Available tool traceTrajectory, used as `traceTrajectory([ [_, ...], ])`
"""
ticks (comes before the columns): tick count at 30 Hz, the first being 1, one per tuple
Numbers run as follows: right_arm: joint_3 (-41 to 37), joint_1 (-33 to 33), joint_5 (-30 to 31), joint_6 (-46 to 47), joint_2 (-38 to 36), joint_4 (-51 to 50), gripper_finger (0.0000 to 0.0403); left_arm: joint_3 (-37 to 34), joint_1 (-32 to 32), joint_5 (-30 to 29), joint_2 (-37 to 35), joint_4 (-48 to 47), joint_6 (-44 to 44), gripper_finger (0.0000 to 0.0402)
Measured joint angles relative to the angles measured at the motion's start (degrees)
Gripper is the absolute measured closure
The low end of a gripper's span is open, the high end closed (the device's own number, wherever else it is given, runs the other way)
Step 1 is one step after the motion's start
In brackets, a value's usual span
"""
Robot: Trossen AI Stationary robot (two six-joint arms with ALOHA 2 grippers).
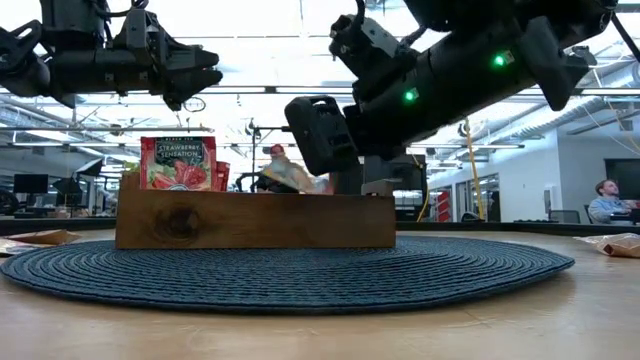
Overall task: Pick & Place Tea
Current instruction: Put the yellow tea bag into the right section of the wooden organizer
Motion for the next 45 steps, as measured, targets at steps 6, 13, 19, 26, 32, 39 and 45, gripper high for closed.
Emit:
traceTrajectory([
  [6, 0.0, 0.0, 3.0, -2.3, 0.0, -0.9, 0.0236, 0.0, 0.0, 0.0, 0.0, 0.0, 0.0, 0.0176],
  [13, 0.0, -0.1, -1.2, -12.8, -3.1, -1.2, 0.0236, 0.0, 0.0, 0.0, 0.0, 0.0, 0.0, 0.0176],
  [19, 0.1, -6.4, -35.3, -13.2, -16.1, -12.5, 0.0236, 0.0, 0.0, 0.0, 0.0, 0.0, 0.0, 0.0176],
  [26, 0.9, -17.7, -59.1, -18.4, -20.7, -30.9, 0.0236, 0.0, 0.0, 0.0, 0.0, 0.0, 0.0, 0.0176],
  [32, 3.8, -22.2, -65.0, -26.3, -19.9, -33.2, 0.0236, 0.0, 0.0, 0.0, 0.0, 0.0, 0.0, 0.0176],
  [39, 4.2, -25.2, -71.1, -28.1, -17.7, -32.2, 0.0236, 0.0, 0.0, 0.0, 0.0, 0.0, 0.0, 0.0176],
  [45, 4.1, -26.1, -75.4, -27.6, -13.9, -32.6, 0.0236, 0.0, 0.0, 0.0, 0.0, 0.0, 0.0, 0.0176],
])
